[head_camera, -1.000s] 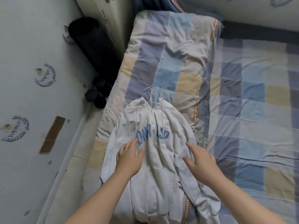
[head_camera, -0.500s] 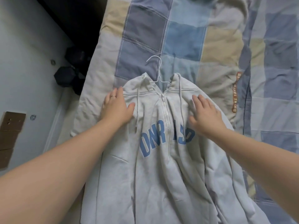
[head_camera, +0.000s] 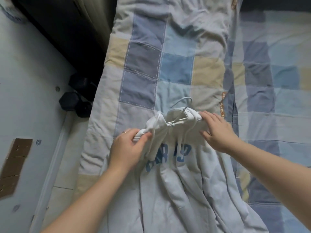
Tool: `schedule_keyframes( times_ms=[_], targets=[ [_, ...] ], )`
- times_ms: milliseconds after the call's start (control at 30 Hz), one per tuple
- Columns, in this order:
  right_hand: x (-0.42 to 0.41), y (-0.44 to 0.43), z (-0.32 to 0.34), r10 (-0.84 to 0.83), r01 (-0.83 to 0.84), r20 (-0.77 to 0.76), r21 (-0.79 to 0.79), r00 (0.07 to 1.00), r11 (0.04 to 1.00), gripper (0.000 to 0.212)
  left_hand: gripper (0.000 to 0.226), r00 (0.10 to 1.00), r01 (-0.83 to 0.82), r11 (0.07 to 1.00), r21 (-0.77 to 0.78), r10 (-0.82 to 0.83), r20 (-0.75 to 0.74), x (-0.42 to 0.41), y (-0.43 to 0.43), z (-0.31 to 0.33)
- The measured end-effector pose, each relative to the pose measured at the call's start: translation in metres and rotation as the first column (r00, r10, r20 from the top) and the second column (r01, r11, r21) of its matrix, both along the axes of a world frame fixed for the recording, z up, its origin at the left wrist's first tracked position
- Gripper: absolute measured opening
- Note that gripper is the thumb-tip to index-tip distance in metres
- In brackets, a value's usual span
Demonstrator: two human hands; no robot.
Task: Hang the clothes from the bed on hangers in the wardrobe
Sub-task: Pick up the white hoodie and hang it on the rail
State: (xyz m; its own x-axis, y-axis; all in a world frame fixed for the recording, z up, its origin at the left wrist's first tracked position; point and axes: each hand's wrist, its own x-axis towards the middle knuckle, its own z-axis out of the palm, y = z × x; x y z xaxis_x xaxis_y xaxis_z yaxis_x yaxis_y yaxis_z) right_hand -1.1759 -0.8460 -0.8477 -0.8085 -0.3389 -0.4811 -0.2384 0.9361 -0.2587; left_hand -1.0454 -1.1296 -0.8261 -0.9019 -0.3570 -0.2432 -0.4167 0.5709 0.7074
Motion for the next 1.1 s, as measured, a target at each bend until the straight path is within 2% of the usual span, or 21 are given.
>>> schedule_keyframes(
  times_ms=[100, 233, 333, 400, 567, 733, 900, 1033, 1100],
  targets=[
    [0.019, 0.013, 0.055, 0.061, -0.062, -0.028, -0.054, 0.998, 0.997, 0.036, 0.050, 1.000, 0.014, 0.997, 0.076, -0.013, -0.005, 0.028, 0.000, 0.046],
    [0.058, 0.028, 0.144, 0.144, -0.145, -0.013, -0.101, 0.989, 0.984, 0.031, 0.046, 0.998, 0.050, 0.992, 0.117, -0.053, 0.017, 0.061, 0.003, 0.118],
    [0.096, 0.044, 0.209, 0.058, -0.047, 0.070, -0.150, 0.996, 0.988, 0.014, 0.033, 0.995, 0.099, 0.991, 0.090, -0.101, 0.019, 0.077, 0.011, 0.168],
    [0.124, 0.055, 0.241, -0.008, 0.023, 0.091, -0.165, 0.996, 0.986, 0.014, 0.031, 0.989, 0.144, 0.987, 0.066, -0.145, 0.010, 0.081, 0.020, 0.200],
    [0.187, 0.091, 0.299, -0.181, 0.173, -0.026, -0.184, 0.983, 0.967, 0.014, 0.039, 0.963, 0.264, 0.962, 0.066, -0.258, -0.078, 0.090, 0.055, 0.266],
    [0.263, 0.144, 0.350, -0.458, 0.423, -0.063, -0.293, 0.886, 0.858, 0.015, 0.044, 0.885, 0.454, 0.887, 0.082, -0.437, -0.161, 0.096, 0.108, 0.304],
    [0.357, 0.211, 0.395, -0.625, 0.539, -0.103, -0.411, 0.774, 0.735, 0.019, 0.042, 0.748, 0.641, 0.767, 0.031, -0.615, -0.247, 0.120, 0.184, 0.341],
    [0.443, 0.264, 0.420, -0.754, 0.601, -0.174, -0.504, 0.633, 0.621, 0.019, 0.024, 0.658, 0.731, 0.681, 0.047, -0.684, -0.316, 0.159, 0.260, 0.373],
    [0.490, 0.291, 0.427, -0.806, 0.624, -0.191, -0.543, 0.559, 0.562, 0.019, 0.026, 0.597, 0.783, 0.620, 0.048, -0.728, -0.337, 0.185, 0.300, 0.387]
  ],
)
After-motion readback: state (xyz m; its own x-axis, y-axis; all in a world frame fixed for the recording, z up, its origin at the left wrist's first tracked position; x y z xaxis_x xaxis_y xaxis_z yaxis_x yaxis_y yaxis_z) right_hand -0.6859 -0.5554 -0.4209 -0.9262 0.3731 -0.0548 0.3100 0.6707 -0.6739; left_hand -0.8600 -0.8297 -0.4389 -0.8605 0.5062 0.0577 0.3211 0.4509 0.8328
